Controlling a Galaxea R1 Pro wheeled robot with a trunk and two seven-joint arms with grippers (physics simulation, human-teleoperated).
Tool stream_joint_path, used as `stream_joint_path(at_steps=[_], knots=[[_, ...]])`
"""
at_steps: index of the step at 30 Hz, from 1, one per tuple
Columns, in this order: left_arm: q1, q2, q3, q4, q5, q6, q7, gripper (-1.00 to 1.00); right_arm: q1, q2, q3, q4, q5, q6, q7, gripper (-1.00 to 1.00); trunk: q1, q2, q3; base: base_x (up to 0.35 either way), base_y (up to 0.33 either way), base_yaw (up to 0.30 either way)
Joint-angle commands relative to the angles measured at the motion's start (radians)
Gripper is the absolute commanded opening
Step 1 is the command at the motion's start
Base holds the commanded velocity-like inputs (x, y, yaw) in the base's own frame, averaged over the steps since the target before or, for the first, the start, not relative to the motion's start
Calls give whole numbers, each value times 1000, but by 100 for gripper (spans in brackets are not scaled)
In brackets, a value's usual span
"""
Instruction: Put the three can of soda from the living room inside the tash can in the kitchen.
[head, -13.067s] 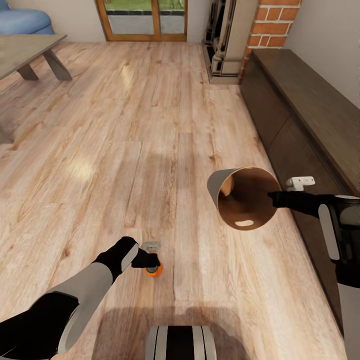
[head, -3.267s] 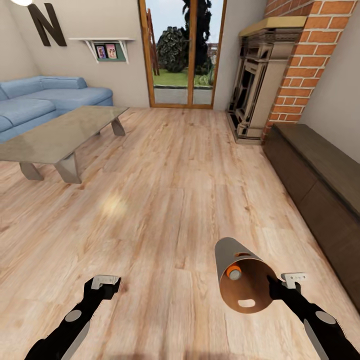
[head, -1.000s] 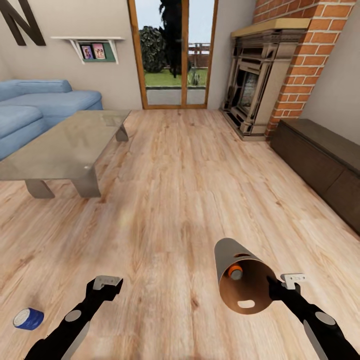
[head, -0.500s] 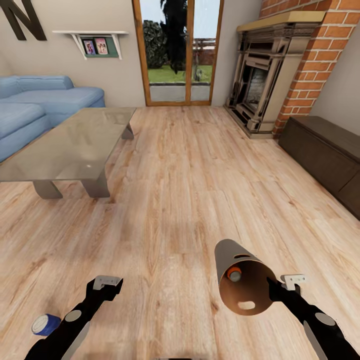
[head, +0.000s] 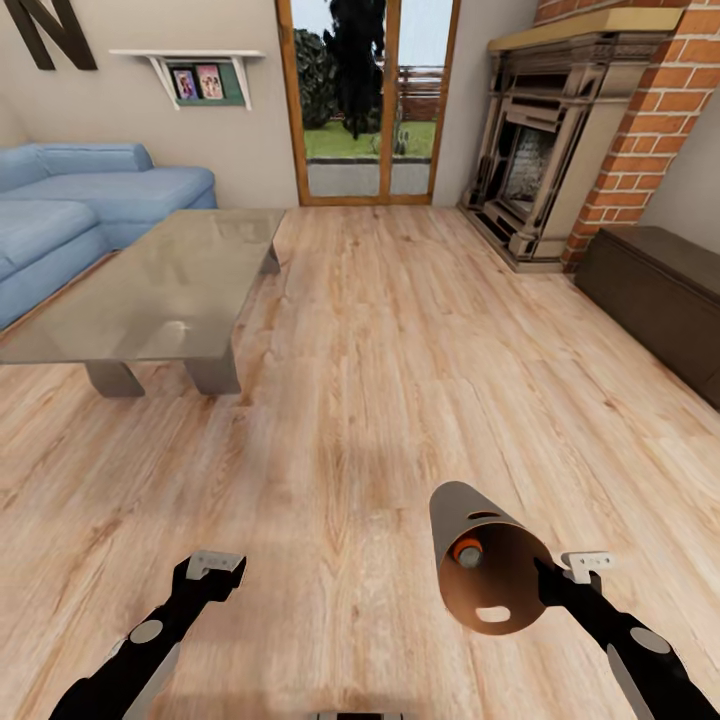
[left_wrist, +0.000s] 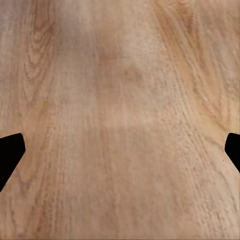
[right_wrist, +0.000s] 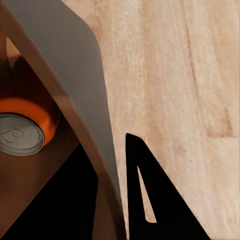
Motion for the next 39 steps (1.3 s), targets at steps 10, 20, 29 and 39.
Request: stream_joint_path(at_steps=[10, 20, 29, 39], knots=[[0, 1, 0, -4, 2, 2, 0, 100, 0, 1, 1, 4, -7, 1, 4, -100, 0, 0, -9, 3, 297, 0], [1, 11, 13, -84, 10, 190, -80, 100, 0, 2, 2, 9, -7, 1, 4, -100, 0, 0, -11, 28, 202, 0], [1, 16, 343, -402, 14, 772, -140, 100, 0, 12, 11, 23, -3, 0, 4, -100, 0, 0, -11, 8, 17, 0], [26, 13, 631, -738, 4, 1104, -47, 100, 0, 41, 14, 24, 5, 1, 4, -100, 0, 0, -11, 0, 0, 0]])
